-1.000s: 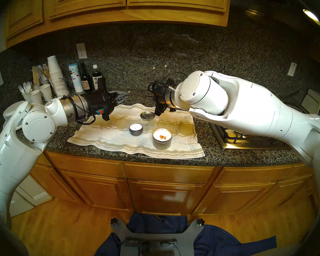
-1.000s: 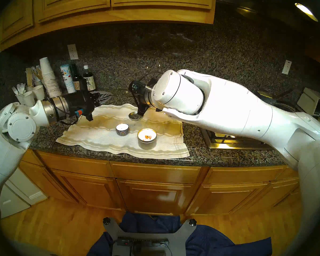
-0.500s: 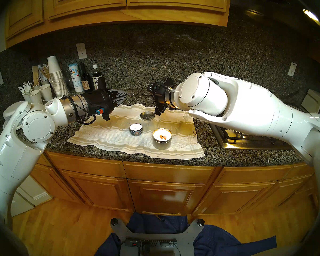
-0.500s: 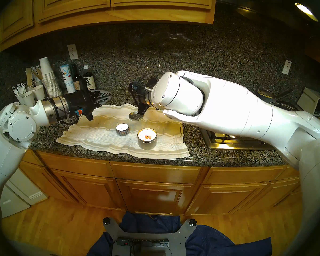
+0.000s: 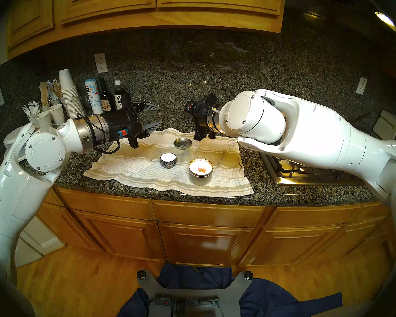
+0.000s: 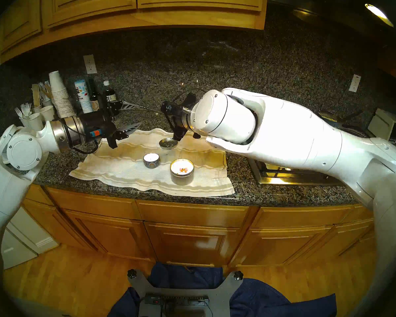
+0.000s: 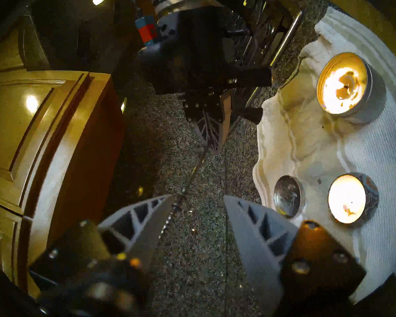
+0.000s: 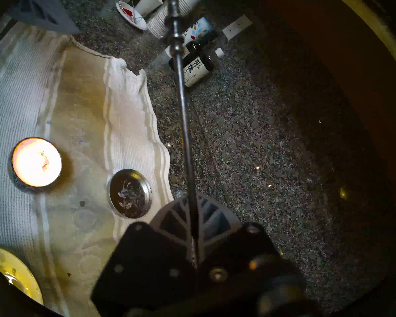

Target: Put out candle flame

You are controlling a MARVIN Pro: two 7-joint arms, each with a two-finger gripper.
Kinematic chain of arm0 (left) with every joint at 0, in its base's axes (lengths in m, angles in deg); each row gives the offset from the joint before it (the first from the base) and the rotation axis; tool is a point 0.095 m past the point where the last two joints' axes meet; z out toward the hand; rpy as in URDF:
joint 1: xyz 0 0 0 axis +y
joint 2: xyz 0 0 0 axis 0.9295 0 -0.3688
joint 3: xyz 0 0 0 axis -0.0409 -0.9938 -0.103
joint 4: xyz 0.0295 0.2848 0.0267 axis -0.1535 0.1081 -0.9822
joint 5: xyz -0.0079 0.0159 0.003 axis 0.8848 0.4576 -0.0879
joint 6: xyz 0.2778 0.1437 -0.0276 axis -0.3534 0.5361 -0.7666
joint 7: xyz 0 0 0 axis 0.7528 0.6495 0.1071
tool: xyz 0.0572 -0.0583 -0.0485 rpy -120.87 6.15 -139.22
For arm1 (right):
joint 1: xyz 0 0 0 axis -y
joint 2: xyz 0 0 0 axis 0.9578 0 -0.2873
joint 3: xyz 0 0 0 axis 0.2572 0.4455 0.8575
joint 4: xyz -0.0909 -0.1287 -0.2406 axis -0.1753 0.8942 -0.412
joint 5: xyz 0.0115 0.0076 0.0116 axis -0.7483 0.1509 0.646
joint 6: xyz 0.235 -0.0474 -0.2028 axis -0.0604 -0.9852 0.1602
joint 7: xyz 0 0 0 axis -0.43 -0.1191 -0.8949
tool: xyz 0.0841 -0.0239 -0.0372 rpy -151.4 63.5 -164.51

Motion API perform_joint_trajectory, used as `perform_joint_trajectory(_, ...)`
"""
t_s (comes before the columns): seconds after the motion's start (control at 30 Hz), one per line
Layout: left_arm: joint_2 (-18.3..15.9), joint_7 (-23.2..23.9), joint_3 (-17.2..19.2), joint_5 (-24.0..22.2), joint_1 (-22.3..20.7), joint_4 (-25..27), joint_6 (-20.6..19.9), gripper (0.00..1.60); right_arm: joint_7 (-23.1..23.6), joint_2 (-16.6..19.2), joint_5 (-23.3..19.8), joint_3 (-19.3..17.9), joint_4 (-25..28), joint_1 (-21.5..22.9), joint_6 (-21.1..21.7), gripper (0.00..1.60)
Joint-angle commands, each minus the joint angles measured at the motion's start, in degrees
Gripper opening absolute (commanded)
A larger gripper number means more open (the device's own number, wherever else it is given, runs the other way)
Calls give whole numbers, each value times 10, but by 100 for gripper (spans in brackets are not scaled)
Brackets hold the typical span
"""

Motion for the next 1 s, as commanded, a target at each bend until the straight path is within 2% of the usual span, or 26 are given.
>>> perform_joint_trajectory(0.0, 3, 13, 34, -69, -31, 2, -21, 126, -11, 7, 24, -9, 4, 27, -6, 0)
perform_joint_trajectory(0.17, 13, 34, 55, -143, -45, 2, -52, 122, -17, 10, 45, 5, 3, 30, -5, 0)
perform_joint_trajectory(0.23, 13, 41, 59, -160, -47, 1, -62, 121, -17, 10, 44, 4, 3, 30, -6, 0)
perform_joint_trajectory(0.3, 13, 59, 69, -200, -54, -4, -87, 112, -20, 11, 57, 12, 4, 32, -6, 0)
perform_joint_trajectory(0.33, 8, 68, 71, -208, -57, -4, -95, 112, -20, 12, 62, 16, 5, 34, -6, 0)
perform_joint_trajectory(0.4, 3, 87, 73, -233, -63, -6, -120, 98, -22, 11, 70, 21, 7, 36, -7, 0)
perform_joint_trajectory(0.43, 3, 87, 73, -233, -63, -6, -120, 98, -22, 11, 70, 21, 7, 36, -7, 0)
perform_joint_trajectory(0.47, -3, 102, 69, -244, -70, -9, -137, 94, -22, 9, 79, 28, 8, 38, -8, 0)
perform_joint_trajectory(0.6, -21, 126, 55, -241, -84, -16, -155, 85, -21, 8, 88, 34, 9, 41, -11, 0)
perform_joint_trajectory(0.7, -32, 137, 44, -221, -89, -18, -157, 82, -19, 8, 95, 39, 9, 45, -10, 0)
perform_joint_trajectory(0.97, -29, 128, 15, -175, -117, -24, -147, 106, -14, 5, 104, 47, 11, 51, -14, 0)
